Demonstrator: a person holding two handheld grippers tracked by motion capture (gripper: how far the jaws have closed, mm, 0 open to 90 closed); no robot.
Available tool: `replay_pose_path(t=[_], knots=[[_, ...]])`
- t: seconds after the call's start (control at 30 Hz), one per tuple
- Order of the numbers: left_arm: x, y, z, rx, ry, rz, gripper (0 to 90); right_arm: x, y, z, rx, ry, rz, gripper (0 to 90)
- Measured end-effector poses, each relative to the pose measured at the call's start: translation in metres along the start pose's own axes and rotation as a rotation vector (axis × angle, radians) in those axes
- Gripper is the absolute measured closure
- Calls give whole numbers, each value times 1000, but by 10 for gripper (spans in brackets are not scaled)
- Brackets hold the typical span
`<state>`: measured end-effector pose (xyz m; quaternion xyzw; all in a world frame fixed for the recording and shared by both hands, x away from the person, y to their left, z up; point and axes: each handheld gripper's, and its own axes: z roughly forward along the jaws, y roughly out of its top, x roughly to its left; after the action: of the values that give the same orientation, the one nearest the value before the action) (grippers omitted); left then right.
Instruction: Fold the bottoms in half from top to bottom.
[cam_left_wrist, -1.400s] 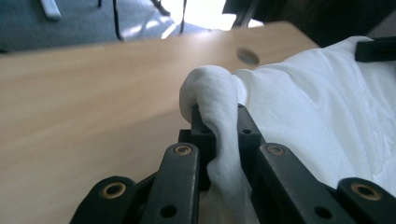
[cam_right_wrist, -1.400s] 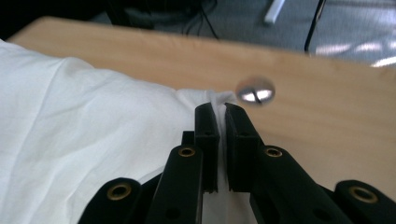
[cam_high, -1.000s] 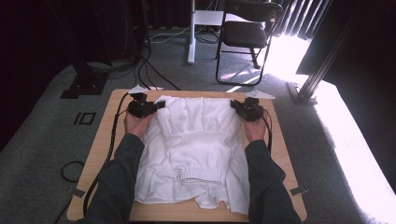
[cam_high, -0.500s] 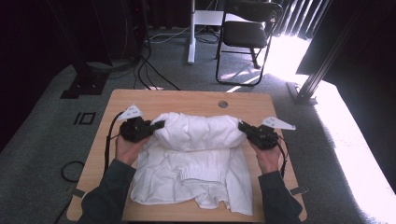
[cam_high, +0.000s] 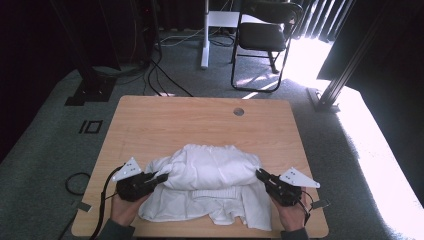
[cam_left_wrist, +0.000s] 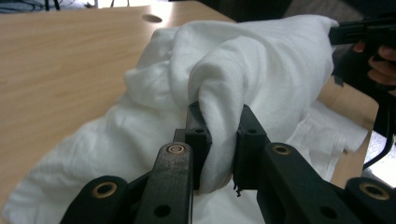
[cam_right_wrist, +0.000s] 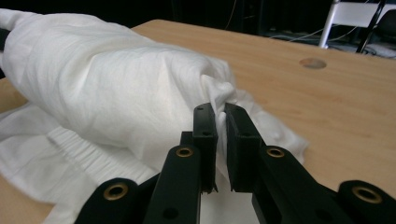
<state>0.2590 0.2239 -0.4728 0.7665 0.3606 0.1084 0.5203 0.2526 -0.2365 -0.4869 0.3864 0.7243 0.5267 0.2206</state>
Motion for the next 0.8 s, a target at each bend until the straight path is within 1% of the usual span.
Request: replay_pose_path(t=[0.1,0.17,0.27,0.33,0.37,0.4,0.43,0.47,0.53,0.6,0.63,0.7,0.73,0.77,0.8], knots=[[-3,-15,-2,22,1,-27,796,8,-8,-6,6,5,3,838],[-3,-27,0,61,-6,-51,766,13,-16,-8,23,9,11,838],[-1,-44,2,111,-11,-104,715,18,-32,-6,82,18,15,833],[1,-51,1,125,-16,-124,670,19,-42,-3,122,32,29,817],[1,-52,-1,118,-12,-120,626,19,-44,-3,134,35,35,796],[0,-51,-5,102,-6,-115,596,19,-45,-3,138,35,34,754],[1,-49,-9,79,-9,-113,563,19,-44,-4,133,29,29,686],[1,-46,-14,48,-4,-120,534,19,-42,-6,126,23,30,640],[2,-38,-23,-9,-4,-126,503,17,-35,-8,102,17,28,549],[3,-30,-27,-37,3,-121,475,14,-26,-10,74,20,25,521],[3,-27,-28,-39,3,-117,467,13,-21,-10,61,12,18,499],[1,-21,-25,-48,4,-102,467,11,-13,-10,34,5,14,492],[1,-18,-21,-40,0,-94,465,10,-9,-9,24,3,15,493],[0,-17,-17,-33,-4,-92,457,8,-5,-7,24,-6,17,505],[-1,-16,-12,-26,-7,-87,456,7,-3,-4,39,-20,22,508]])
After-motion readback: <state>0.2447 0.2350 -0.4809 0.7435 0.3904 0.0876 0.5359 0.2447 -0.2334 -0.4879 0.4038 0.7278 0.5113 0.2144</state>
